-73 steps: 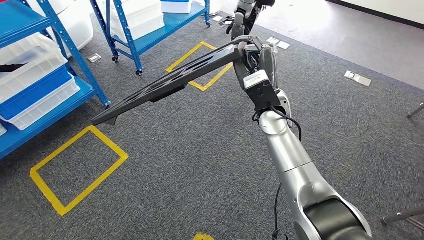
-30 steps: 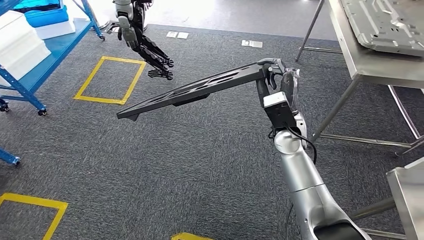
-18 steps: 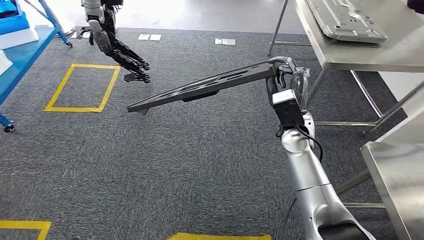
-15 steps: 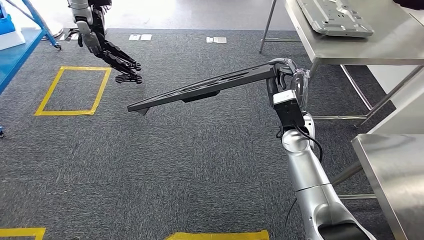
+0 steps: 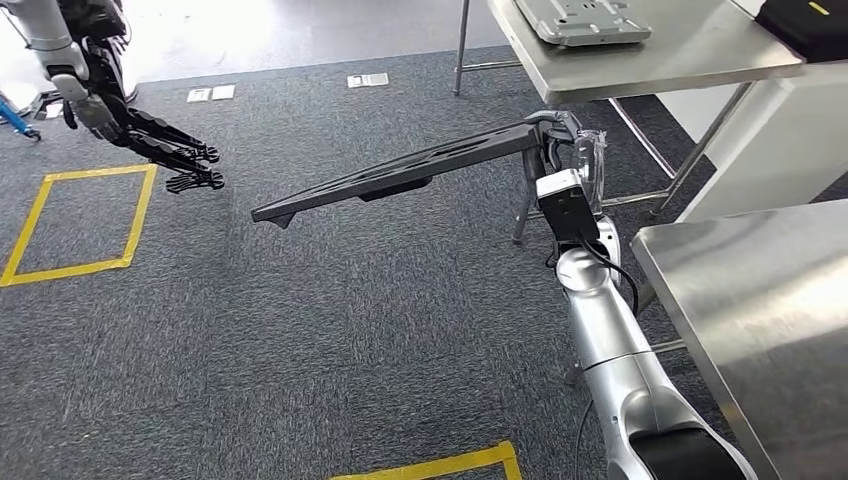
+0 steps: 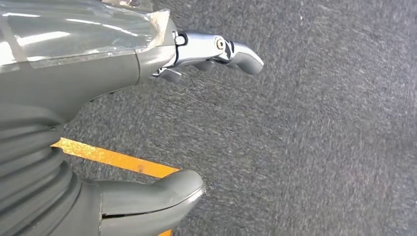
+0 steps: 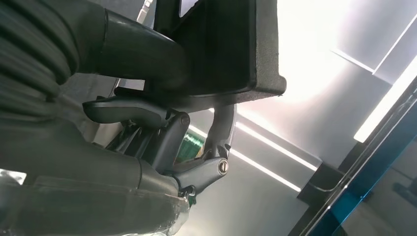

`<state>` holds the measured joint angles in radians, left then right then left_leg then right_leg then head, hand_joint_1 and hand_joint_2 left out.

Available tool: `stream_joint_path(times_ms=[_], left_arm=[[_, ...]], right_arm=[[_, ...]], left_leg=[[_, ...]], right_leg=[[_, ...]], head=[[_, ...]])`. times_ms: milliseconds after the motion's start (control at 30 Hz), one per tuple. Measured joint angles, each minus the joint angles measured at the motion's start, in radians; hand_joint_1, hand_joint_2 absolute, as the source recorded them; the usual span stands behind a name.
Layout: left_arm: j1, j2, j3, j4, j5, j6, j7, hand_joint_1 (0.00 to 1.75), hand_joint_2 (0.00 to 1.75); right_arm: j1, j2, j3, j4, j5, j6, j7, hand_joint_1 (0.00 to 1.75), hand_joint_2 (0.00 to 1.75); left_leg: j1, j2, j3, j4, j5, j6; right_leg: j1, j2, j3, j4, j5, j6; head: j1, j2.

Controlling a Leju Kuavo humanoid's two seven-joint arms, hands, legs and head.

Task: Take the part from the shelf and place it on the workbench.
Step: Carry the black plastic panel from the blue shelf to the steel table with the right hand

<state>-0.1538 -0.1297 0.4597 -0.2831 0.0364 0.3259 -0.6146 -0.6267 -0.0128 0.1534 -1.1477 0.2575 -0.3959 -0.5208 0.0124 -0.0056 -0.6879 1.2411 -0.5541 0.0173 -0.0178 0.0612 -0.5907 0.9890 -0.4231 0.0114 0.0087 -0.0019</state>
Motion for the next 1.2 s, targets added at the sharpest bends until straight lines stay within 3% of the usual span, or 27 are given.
stream_joint_path(times_ms=[67, 133, 167, 233, 300, 367, 433, 467, 500, 533, 600, 667, 733, 767, 833, 900, 967, 1000, 1033, 1100, 1133, 1200], left_arm=[[0.000, 0.000, 0.006, 0.000, 0.004, -0.002, 0.000, 0.00, 1.75], [0.001, 0.000, 0.009, 0.000, 0.005, -0.004, 0.000, 0.00, 1.75], [0.000, -0.001, 0.010, 0.000, 0.004, -0.004, 0.000, 0.00, 1.75], [-0.002, -0.003, 0.010, 0.000, 0.003, -0.004, 0.000, 0.00, 1.75], [-0.003, -0.006, 0.010, 0.000, -0.001, -0.005, 0.000, 0.00, 1.75], [-0.003, -0.005, 0.010, 0.000, -0.003, -0.005, 0.000, 0.00, 1.75], [-0.001, -0.004, 0.010, 0.001, -0.003, -0.005, 0.000, 0.00, 1.75], [-0.001, -0.004, 0.010, 0.001, -0.003, -0.005, 0.000, 0.00, 1.75], [-0.001, -0.004, 0.010, 0.001, -0.003, -0.005, 0.000, 0.00, 1.75], [-0.001, -0.004, 0.010, 0.001, -0.003, -0.005, 0.000, 0.00, 1.75], [-0.001, -0.003, 0.010, 0.000, -0.003, -0.006, 0.000, 0.00, 1.75], [-0.001, -0.002, 0.010, 0.000, -0.003, -0.006, 0.000, 0.00, 1.75], [-0.002, -0.002, 0.010, 0.000, -0.003, -0.006, 0.000, 0.00, 1.75], [-0.003, -0.002, 0.010, 0.000, -0.003, -0.006, -0.001, 0.00, 1.75], [-0.003, -0.002, 0.009, 0.001, -0.004, -0.005, -0.001, 0.00, 1.75], [-0.001, -0.001, 0.009, 0.001, -0.007, -0.002, -0.001, 0.00, 1.75], [0.000, 0.000, 0.009, 0.001, -0.013, 0.006, -0.001, 0.00, 1.75], [0.000, 0.000, 0.009, 0.001, -0.017, 0.008, -0.001, 0.00, 1.75], [0.000, 0.001, 0.009, 0.001, -0.020, 0.010, -0.001, 0.00, 1.75], [-0.001, 0.001, 0.009, 0.001, -0.026, 0.010, -0.001, 0.00, 1.75], [-0.001, 0.001, 0.009, 0.001, -0.029, 0.010, -0.001, 0.00, 1.75], [-0.001, 0.000, 0.009, 0.001, -0.034, 0.009, -0.001, 0.00, 1.75]], right_arm=[[-0.010, 0.004, 0.002, 0.007, 0.002, 0.001, 0.001, 1.75, 1.75], [-0.022, 0.008, 0.006, 0.013, 0.005, 0.001, 0.003, 1.75, 1.75], [-0.027, 0.009, 0.007, 0.016, 0.006, 0.000, 0.005, 1.75, 1.75], [-0.031, 0.008, 0.008, 0.020, 0.008, -0.002, 0.008, 1.75, 1.75], [-0.034, 0.006, 0.008, 0.022, 0.009, -0.003, 0.012, 1.75, 1.75], [-0.036, 0.006, 0.009, 0.025, 0.010, -0.003, 0.014, 1.75, 1.75], [-0.033, 0.005, 0.009, 0.030, 0.011, -0.004, 0.015, 1.75, 1.75], [-0.031, 0.004, 0.009, 0.033, 0.011, -0.004, 0.015, 1.75, 1.75], [-0.030, 0.004, 0.009, 0.035, 0.011, -0.004, 0.015, 1.75, 1.75], [-0.030, 0.003, 0.009, 0.036, 0.011, -0.004, 0.015, 1.75, 1.75], [-0.032, 0.003, 0.009, 0.037, 0.011, -0.004, 0.015, 1.75, 1.75], [-0.034, 0.003, 0.010, 0.037, 0.011, -0.004, 0.015, 1.75, 1.75], [-0.035, 0.001, 0.009, 0.038, 0.010, -0.005, 0.015, 1.75, 1.75], [-0.036, -0.001, 0.009, 0.038, 0.010, -0.006, 0.014, 1.75, 1.75], [-0.040, -0.001, 0.008, 0.038, 0.008, -0.008, 0.012, 1.75, 1.75], [-0.040, 0.002, 0.008, 0.040, 0.006, -0.009, 0.010, 1.75, 1.75], [-0.036, 0.004, 0.008, 0.043, 0.004, -0.010, 0.008, 1.75, 1.75], [-0.034, 0.004, 0.008, 0.045, 0.002, -0.010, 0.008, 1.75, 1.75], [-0.033, 0.003, 0.008, 0.046, 0.001, -0.011, 0.007, 1.75, 1.75], [-0.034, 0.003, 0.007, 0.047, 0.000, -0.012, 0.006, 1.75, 1.75], [-0.036, 0.003, 0.007, 0.047, -0.002, -0.013, 0.005, 1.75, 1.75], [-0.037, 0.001, 0.005, 0.047, -0.003, -0.014, 0.004, 1.75, 1.75]], left_leg=[[0.005, -0.033, 0.057, -0.124, 0.069, 0.003], [0.009, -0.069, 0.093, -0.203, 0.093, 0.003], [0.007, -0.074, 0.097, -0.215, 0.092, 0.004], [0.002, -0.050, 0.098, -0.222, 0.098, 0.013], [0.001, -0.025, 0.101, -0.234, 0.108, 0.029], [-0.002, 0.002, 0.101, -0.238, 0.112, 0.038], [-0.004, 0.029, 0.098, -0.238, 0.112, 0.039], [-0.004, 0.042, 0.097, -0.238, 0.112, 0.039], [-0.004, 0.055, 0.097, -0.238, 0.112, 0.039], [-0.004, 0.068, 0.097, -0.237, 0.112, 0.038], [-0.008, 0.090, 0.097, -0.234, 0.108, 0.032], [-0.014, 0.111, 0.098, -0.229, 0.104, 0.021], [-0.012, 0.132, 0.101, -0.227, 0.101, 0.012], [-0.008, 0.127, 0.098, -0.222, 0.094, 0.006], [-0.001, 0.076, 0.072, -0.160, 0.050, -0.005], [0.002, 0.017, 0.014, -0.029, -0.019, -0.009], [0.002, 0.003, -0.032, 0.065, -0.049, -0.010], [0.003, 0.002, -0.032, 0.062, -0.035, -0.009], [0.005, -0.001, -0.011, 0.021, -0.006, -0.008], [0.012, -0.034, 0.057, -0.115, 0.058, -0.009], [0.016, -0.055, 0.083, -0.165, 0.073, -0.009], [0.014, -0.075, 0.099, -0.198, 0.074, -0.006]], right_leg=[[0.001, 0.024, -0.001, 0.004, 0.000, 0.001], [0.003, 0.045, -0.010, 0.009, 0.002, 0.008], [0.003, 0.056, -0.016, 0.009, 0.005, 0.014], [-0.001, 0.070, -0.028, 0.008, 0.011, 0.028], [0.003, 0.028, -0.056, 0.049, -0.010, 0.029], [0.005, -0.030, -0.117, 0.173, -0.064, 0.021], [0.005, -0.045, -0.174, 0.299, -0.107, 0.022], [0.004, -0.048, -0.180, 0.316, -0.110, 0.027], [0.003, -0.052, -0.163, 0.291, -0.099, 0.035], [0.002, -0.063, -0.126, 0.227, -0.077, 0.043], [0.006, -0.113, -0.037, 0.073, -0.033, 0.050], [0.012, -0.138, -0.001, 0.006, -0.012, 0.042], [0.012, -0.113, -0.005, 0.005, -0.006, 0.031], [0.008, -0.100, -0.005, 0.004, -0.003, 0.025], [-0.001, -0.078, -0.005, 0.001, 0.003, 0.010], [-0.002, -0.055, -0.009, 0.001, 0.006, 0.000], [0.001, -0.030, -0.012, 0.002, 0.008, -0.002], [0.001, -0.017, -0.013, 0.004, 0.009, -0.002], [0.001, -0.004, -0.013, 0.006, 0.009, -0.001], [0.002, 0.021, -0.017, 0.014, 0.009, 0.002], [0.004, 0.032, -0.022, 0.018, 0.010, 0.005], [0.004, 0.054, -0.035, 0.020, 0.017, 0.019]], head=[[0.000, 0.000], [0.001, 0.000], [0.001, 0.000], [0.001, 0.000], [0.004, 0.000], [0.007, 0.000], [0.008, 0.000], [0.008, 0.000], [0.008, 0.000], [0.008, 0.000], [0.009, 0.000], [0.008, 0.000], [0.006, 0.000], [0.006, 0.000], [0.004, 0.000], [0.002, 0.000], [0.001, 0.000], [0.001, 0.000], [0.001, 0.000], [0.001, 0.000], [0.002, 0.000], [0.003, 0.000]])
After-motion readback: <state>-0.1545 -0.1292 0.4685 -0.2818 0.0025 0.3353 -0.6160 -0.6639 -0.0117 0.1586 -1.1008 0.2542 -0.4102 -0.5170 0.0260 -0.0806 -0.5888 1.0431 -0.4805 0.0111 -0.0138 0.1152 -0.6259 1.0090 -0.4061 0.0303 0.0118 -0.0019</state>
